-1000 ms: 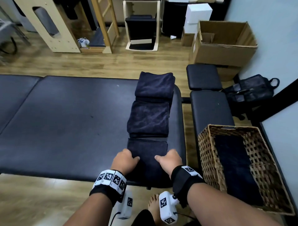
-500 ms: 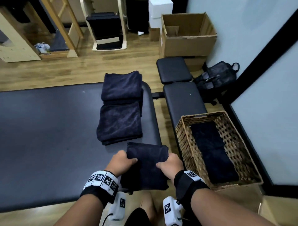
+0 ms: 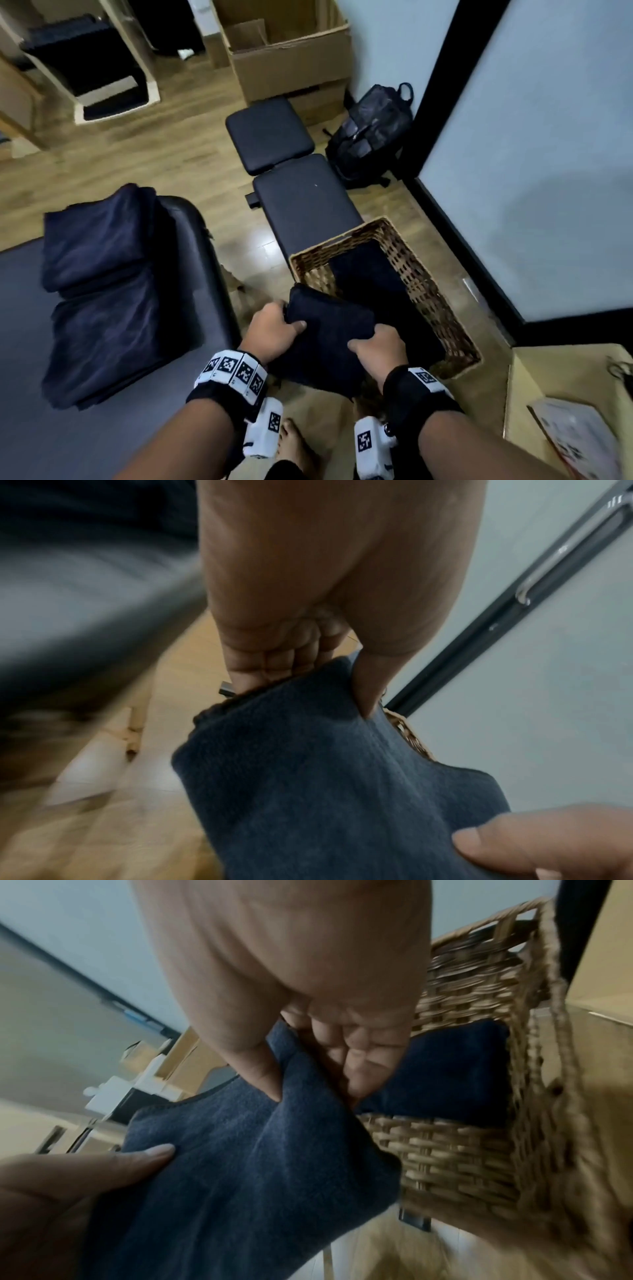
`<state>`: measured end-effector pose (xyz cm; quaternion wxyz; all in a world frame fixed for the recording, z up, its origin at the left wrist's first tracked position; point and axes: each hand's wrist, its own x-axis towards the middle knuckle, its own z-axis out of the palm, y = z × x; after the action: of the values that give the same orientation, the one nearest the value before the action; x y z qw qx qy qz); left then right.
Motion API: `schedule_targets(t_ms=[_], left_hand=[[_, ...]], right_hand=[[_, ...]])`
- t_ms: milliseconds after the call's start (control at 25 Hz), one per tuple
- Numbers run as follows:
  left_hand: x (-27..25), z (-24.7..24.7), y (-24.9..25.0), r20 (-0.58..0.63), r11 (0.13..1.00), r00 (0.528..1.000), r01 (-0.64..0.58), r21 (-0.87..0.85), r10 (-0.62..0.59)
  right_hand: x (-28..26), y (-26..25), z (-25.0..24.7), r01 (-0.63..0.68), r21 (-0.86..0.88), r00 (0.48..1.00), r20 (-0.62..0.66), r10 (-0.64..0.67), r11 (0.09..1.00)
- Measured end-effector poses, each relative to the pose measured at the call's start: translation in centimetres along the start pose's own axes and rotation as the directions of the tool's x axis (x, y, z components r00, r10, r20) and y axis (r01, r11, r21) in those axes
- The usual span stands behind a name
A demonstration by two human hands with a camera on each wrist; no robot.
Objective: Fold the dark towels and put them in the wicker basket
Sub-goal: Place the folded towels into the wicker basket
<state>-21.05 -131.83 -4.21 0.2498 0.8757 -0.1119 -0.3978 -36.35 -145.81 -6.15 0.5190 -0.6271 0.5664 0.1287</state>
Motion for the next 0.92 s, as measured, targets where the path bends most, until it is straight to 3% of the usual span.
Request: schedule_targets(t_ms=[320, 520, 760, 840, 920], left_hand=[[14.0, 6.4, 11.6, 0.101, 0.973, 0.993, -0.089, 0.214, 0.069], [20.0, 10.1, 14.1, 0.016, 0.929, 0.982, -0.184, 0.321, 0.189], [22.6, 12.2, 13.6, 0.089, 0.816, 0.957, -0.282, 0.505, 0.275], [22.0, 13.0, 13.0, 0.091, 0.725, 0.925, -0.348, 0.594, 0.369], [21.1, 13.9, 12.8, 0.12, 0.595, 0.87, -0.421, 0.684, 0.478]], right_hand=[[11.4, 1.7, -3.8, -0.227, 0.315, 0.968, -0.032, 0.25, 0.922], [17.8, 2.0, -2.8, -0.253, 0.528, 0.953, -0.01, 0.303, 0.811], [22.8, 3.5, -1.4, -0.277, 0.689, 0.944, 0.066, 0.322, 0.669], [23.2, 4.0, -0.9, -0.226, 0.603, 0.954, -0.022, 0.299, 0.765], [23.2, 4.0, -0.9, -0.189, 0.371, 0.951, -0.16, 0.263, 0.909]])
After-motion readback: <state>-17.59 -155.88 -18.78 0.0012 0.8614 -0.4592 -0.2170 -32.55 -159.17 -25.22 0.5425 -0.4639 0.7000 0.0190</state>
